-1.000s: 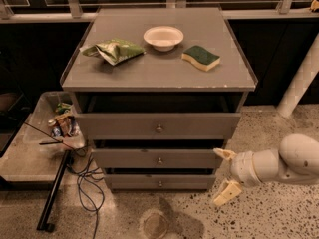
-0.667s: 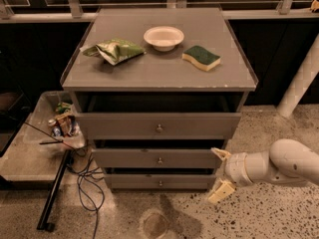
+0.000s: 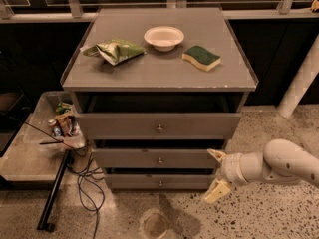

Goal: Open bottom drawer

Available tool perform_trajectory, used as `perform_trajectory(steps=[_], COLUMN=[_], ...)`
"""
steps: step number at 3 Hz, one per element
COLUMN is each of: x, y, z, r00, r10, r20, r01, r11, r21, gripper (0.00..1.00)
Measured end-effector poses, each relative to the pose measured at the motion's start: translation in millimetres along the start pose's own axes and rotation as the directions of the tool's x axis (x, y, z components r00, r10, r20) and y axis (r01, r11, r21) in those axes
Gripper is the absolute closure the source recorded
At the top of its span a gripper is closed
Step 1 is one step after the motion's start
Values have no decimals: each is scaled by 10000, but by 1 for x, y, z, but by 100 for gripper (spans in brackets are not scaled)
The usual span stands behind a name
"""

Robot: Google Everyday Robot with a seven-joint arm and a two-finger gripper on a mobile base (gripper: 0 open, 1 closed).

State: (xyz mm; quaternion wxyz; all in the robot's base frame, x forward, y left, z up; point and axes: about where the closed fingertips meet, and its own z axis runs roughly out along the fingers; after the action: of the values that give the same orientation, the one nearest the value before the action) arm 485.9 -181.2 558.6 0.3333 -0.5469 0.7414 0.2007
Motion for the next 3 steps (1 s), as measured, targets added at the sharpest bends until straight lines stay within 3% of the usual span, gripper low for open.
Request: perform_trajectory(steps=[1, 3], x=[16, 72], y=[-11, -32], z=[29, 86], r00=[9999, 9984], r10=[166, 548], r20=[-33, -167], r01=[-167, -556], r11=[9995, 9971], r21=[-281, -525], gripper=[0, 0])
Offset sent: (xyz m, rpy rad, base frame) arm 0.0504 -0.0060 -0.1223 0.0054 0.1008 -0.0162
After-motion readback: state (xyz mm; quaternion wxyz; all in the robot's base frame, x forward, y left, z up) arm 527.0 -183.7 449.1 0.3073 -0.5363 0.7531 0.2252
